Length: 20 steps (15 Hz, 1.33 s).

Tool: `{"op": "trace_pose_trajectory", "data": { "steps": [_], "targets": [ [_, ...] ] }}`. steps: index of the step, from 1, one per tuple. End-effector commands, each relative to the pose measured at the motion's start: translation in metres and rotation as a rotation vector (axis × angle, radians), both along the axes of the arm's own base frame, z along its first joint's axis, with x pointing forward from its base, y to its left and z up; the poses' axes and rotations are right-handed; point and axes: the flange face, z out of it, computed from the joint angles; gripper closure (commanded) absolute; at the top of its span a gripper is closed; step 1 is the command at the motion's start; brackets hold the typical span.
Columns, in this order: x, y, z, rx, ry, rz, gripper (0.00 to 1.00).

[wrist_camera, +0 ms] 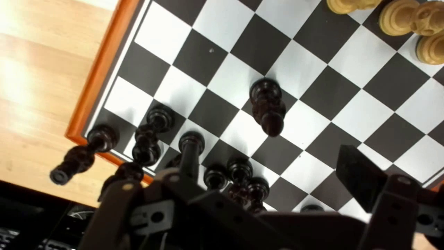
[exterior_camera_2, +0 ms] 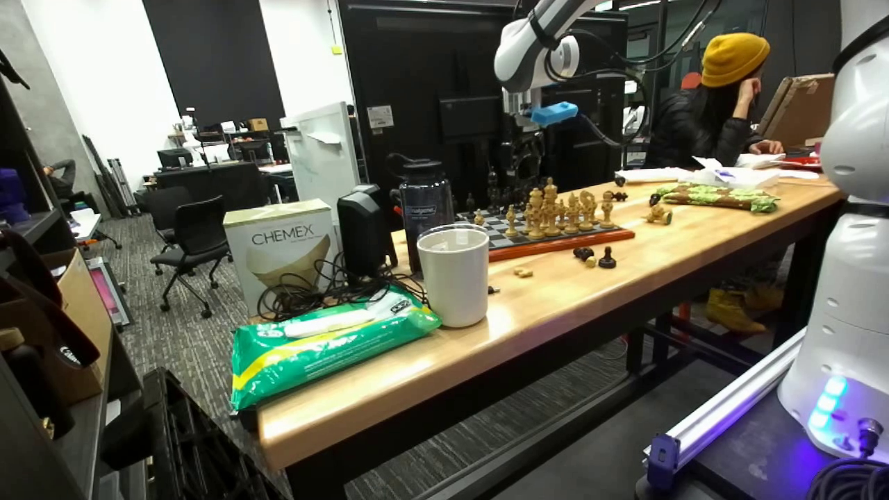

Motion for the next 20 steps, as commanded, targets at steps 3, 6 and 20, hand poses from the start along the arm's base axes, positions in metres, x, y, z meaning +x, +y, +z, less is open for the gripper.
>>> {"op": "trace_pose_trajectory", "data": {
  "steps": [3,6,20],
  "targets": [
    [-0.006,0.003,0.004,-0.021,-0.004,-0.023,0.0],
    [-0.008,0.003,0.006,-0.021,-0.006,-0.025,0.0],
    [-0.011,-0.01,-0.005,0.069,-0.018,-0.298,0.0]
  ]
}}
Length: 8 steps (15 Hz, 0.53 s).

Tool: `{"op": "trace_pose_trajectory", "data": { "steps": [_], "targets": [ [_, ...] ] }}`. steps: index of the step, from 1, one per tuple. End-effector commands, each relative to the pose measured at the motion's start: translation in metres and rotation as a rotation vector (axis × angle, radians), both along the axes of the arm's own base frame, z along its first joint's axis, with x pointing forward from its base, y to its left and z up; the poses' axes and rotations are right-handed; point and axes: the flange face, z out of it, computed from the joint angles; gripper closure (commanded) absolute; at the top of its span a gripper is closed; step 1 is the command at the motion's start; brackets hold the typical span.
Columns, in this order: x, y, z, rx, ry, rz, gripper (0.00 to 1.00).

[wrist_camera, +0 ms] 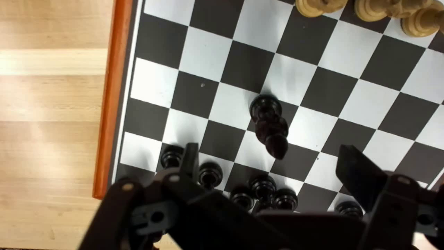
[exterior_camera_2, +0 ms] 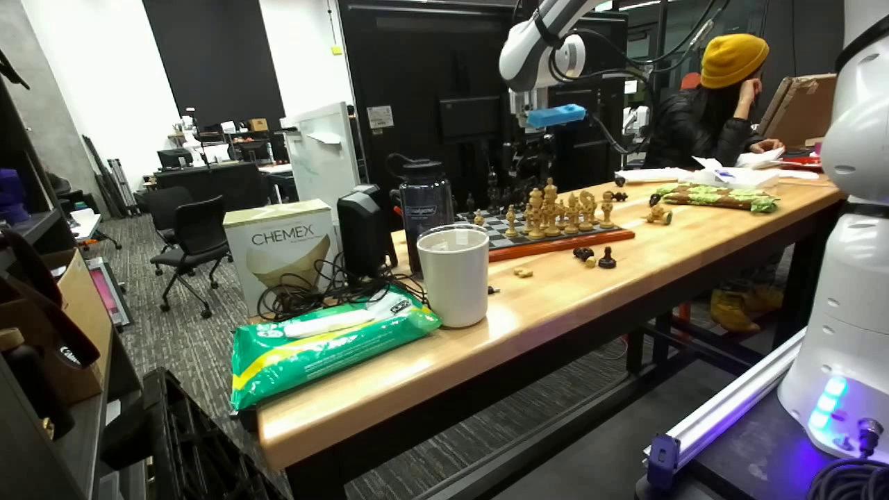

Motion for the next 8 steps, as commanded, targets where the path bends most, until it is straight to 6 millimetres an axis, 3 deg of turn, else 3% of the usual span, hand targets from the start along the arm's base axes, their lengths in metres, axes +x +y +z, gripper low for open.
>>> {"op": "trace_pose_trajectory", "data": {
  "steps": [1,8],
  "targets": [
    [-0.001,0.0,-0.002,0.012,-0.029,-0.03,0.0],
    [0.001,-0.002,-0.014,0.047,-0.054,-0.062,0.0]
  ]
}}
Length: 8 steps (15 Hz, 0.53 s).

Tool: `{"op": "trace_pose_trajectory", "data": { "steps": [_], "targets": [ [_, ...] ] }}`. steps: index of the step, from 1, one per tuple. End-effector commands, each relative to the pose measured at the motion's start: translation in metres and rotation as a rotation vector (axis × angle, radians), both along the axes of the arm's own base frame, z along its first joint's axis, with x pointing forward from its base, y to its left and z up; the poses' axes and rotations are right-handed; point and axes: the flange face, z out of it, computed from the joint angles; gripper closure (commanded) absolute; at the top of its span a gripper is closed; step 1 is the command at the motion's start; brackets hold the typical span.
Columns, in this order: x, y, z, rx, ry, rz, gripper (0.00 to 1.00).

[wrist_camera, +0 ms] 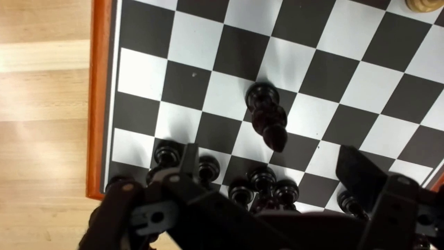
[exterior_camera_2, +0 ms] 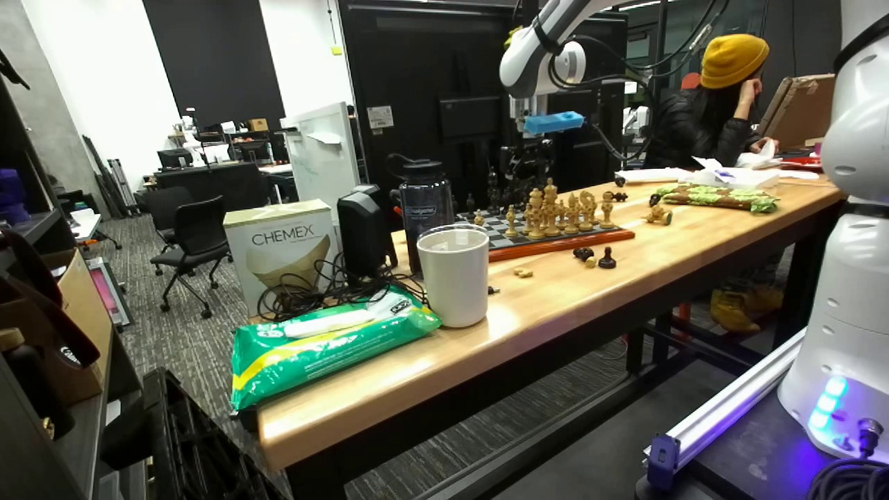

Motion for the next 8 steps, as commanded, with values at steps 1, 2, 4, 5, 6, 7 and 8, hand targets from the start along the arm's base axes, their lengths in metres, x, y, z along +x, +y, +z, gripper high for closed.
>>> {"op": "trace_pose_trajectory", "data": {
  "steps": [1,2,4,5,6,7,8],
  "targets": [
    [-0.003,-0.001,-0.005,0.027,-0.009,-0.03,0.0],
    [-0.003,-0.002,-0.008,0.033,-0.005,-0.034,0.0],
    [-0.003,-0.002,-0.012,0.038,-0.002,-0.037,0.0],
    [-0.003,-0.002,-0.013,0.041,0.0,-0.037,0.0],
    [-0.002,-0.002,-0.015,0.042,0.002,-0.036,0.25],
    [-0.001,-0.002,-0.016,0.041,0.001,-0.034,0.26],
    [-0.001,-0.002,-0.017,0.04,0.003,-0.034,0.31]
  ]
}}
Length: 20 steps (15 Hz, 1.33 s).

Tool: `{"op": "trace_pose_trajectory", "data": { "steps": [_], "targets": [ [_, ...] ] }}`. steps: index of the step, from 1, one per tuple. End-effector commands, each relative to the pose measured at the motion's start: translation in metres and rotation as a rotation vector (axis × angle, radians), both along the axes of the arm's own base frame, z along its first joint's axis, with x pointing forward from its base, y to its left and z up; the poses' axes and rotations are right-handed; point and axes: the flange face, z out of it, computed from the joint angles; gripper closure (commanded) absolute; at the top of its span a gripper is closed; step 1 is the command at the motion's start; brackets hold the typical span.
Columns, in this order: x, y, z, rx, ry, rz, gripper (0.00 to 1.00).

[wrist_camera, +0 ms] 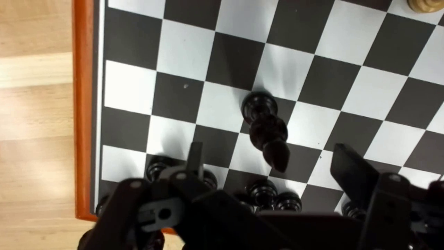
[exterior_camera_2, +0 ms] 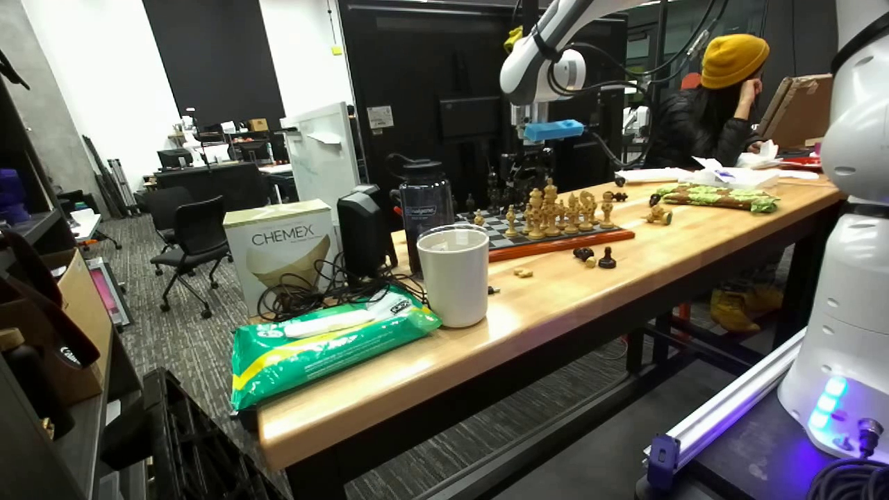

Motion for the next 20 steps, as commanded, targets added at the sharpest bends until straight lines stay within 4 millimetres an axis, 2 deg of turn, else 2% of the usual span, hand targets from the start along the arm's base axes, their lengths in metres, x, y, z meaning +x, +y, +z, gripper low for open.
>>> {"op": "trace_pose_trajectory", "data": {
  "steps": [1,6,9,10,15,20],
  "targets": [
    [-0.001,0.001,-0.002,0.012,-0.006,-0.009,0.39],
    [-0.001,0.0,-0.004,0.013,0.002,-0.014,0.78],
    [0.0,0.0,-0.004,0.01,0.006,-0.014,0.96],
    [0.0,0.001,-0.003,0.009,0.008,-0.009,0.93],
    [0.004,0.013,0.007,-0.002,0.01,0.03,0.93],
    [0.014,0.037,0.027,-0.015,0.014,0.105,0.93]
  ]
}}
